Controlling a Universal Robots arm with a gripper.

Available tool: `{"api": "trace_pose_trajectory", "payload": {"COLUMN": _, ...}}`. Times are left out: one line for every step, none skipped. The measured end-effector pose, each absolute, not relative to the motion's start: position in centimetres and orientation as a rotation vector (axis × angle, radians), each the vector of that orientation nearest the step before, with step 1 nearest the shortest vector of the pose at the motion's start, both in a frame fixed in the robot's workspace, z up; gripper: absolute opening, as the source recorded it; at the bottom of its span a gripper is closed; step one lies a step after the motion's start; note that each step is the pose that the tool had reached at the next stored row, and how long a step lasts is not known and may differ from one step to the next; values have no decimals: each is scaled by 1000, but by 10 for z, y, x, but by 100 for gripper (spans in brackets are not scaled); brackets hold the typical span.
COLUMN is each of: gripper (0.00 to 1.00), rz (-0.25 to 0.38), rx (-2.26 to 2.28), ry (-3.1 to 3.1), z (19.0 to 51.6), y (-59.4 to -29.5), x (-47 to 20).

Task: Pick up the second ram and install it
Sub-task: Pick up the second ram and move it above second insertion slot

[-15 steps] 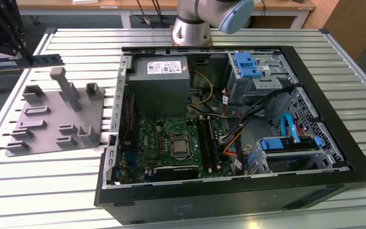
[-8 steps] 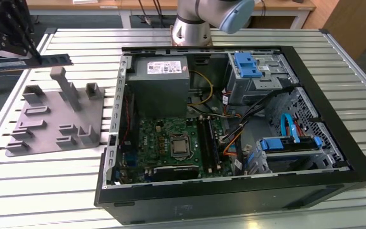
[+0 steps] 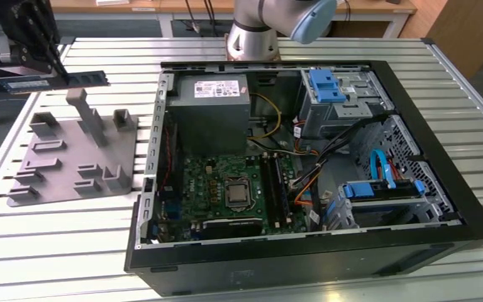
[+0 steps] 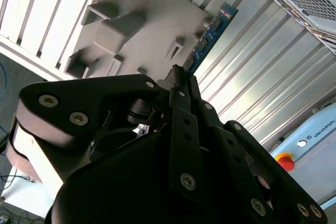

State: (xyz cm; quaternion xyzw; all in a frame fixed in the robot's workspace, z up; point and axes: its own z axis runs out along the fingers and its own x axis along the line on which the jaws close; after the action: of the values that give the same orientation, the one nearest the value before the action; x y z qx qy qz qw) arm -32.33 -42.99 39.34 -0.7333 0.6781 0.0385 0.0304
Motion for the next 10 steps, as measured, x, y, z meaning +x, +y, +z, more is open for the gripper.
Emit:
{"api": "trace_pose_trajectory", "payload": {"gripper": 14, "rz": 119, "rx": -2260, "ry": 2090, "z": 393, "y": -430, "x": -321}}
{"api": "trace_pose_trajectory", "payload": {"gripper": 14, "rz": 119, "rx": -2260, "ry": 2090, "z": 393, "y": -430, "x": -319}}
{"api": "trace_pose_trajectory", "payload": {"gripper": 14, "rz": 118, "rx": -2260, "ry": 2090, "z": 393, "y": -430, "x": -317}}
{"api": "trace_pose_trajectory", "payload": {"gripper": 14, "rz": 119, "rx": -2260, "ry": 2090, "z": 393, "y": -430, "x": -315}}
{"api": "trace_pose_trajectory", "payload": {"gripper": 14, "rz": 119, "rx": -2260, "ry": 2090, "z": 393, "y": -430, "x": -313}}
{"api": "trace_pose_trajectory", "payload": {"gripper": 14, "rz": 119, "rx": -2260, "ry": 2090, "z": 393, "y": -430, "x": -311}}
{"api": "trace_pose_trajectory", "payload": {"gripper": 14, "rz": 119, "rx": -2260, "ry": 2090, "z": 393, "y": -430, "x": -309}}
{"api": "trace_pose_trajectory", "payload": {"gripper": 14, "rz": 119, "rx": -2260, "ry": 2090, "z": 393, "y": -430, "x": -307}}
{"api": "trace_pose_trajectory", "payload": {"gripper": 14, "rz": 119, "rx": -2260, "ry": 2090, "z": 393, "y": -430, "x": -304}}
{"api": "trace_pose_trajectory", "payload": {"gripper": 14, "rz": 118, "rx": -2260, "ry": 2090, "z": 393, "y": -430, "x": -302}}
